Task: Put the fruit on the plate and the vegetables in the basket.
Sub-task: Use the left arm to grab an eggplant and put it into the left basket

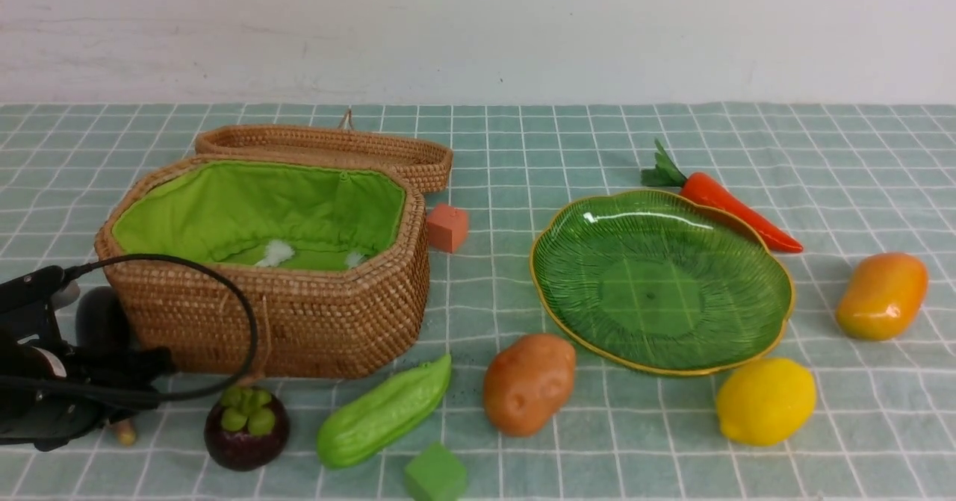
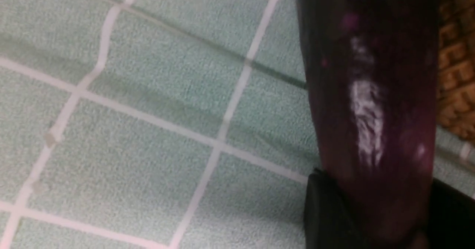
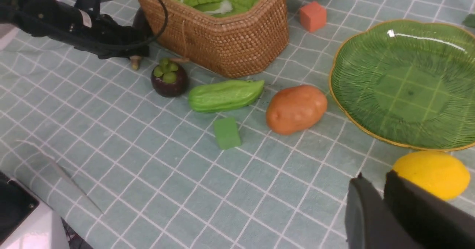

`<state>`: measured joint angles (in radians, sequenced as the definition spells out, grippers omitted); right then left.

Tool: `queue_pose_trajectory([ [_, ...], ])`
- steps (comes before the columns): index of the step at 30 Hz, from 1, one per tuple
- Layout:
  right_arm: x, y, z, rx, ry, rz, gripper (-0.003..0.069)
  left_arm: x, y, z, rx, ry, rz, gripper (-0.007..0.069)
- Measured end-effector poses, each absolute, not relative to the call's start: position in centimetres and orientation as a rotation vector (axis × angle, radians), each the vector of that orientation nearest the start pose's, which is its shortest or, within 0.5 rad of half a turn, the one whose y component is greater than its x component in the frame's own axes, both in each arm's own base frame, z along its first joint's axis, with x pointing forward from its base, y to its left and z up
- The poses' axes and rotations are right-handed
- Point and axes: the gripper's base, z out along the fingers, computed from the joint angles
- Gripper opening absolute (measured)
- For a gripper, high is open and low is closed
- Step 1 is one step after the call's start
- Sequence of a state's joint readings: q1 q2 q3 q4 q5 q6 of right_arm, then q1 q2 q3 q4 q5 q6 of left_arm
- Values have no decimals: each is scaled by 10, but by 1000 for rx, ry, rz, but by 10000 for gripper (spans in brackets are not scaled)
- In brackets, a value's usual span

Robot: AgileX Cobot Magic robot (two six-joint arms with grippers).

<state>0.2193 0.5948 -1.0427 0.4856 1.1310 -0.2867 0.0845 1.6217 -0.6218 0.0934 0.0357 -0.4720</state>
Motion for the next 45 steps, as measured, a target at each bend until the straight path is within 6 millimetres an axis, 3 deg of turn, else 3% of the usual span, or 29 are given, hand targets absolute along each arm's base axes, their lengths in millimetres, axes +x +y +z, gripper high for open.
queue_pose_trajectory([
  [5,52,52,417,-555,2032,564,87,261,24,156,-608,2529,-86,276],
  [8,53,52,418,-553,2029,566,87,252,23,173,-610,2512,-83,276],
  [13,54,52,419,-557,2003,560,89,225,23,224,-542,2412,-55,274],
  [14,54,52,420,-557,1999,558,89,224,23,226,-536,2408,-52,274],
  [15,54,52,421,-565,1980,550,89,214,21,243,-463,2384,-27,274],
  [16,55,52,421,-566,1977,548,89,213,21,246,-450,2384,-24,274],
  [20,57,52,425,-594,1913,512,90,205,-3,302,27,2303,64,274],
  [21,57,52,425,-596,1911,510,90,205,-3,303,48,2303,74,274],
  [25,57,52,425,-621,1895,490,90,214,-31,336,698,2208,244,274],
  [26,57,52,425,-622,1895,489,90,221,-37,339,887,2167,305,274],
  [30,57,52,425,-625,1894,486,90,244,-46,341,1193,2078,411,274],
  [31,57,52,425,-634,1890,480,90,262,-50,336,1310,2049,448,274],
  [39,57,52,425,-643,1885,474,95,318,-58,298,1429,2039,549,274],
  [45,57,52,425,-644,1887,477,98,331,-57,294,1301,2033,586,279],
])
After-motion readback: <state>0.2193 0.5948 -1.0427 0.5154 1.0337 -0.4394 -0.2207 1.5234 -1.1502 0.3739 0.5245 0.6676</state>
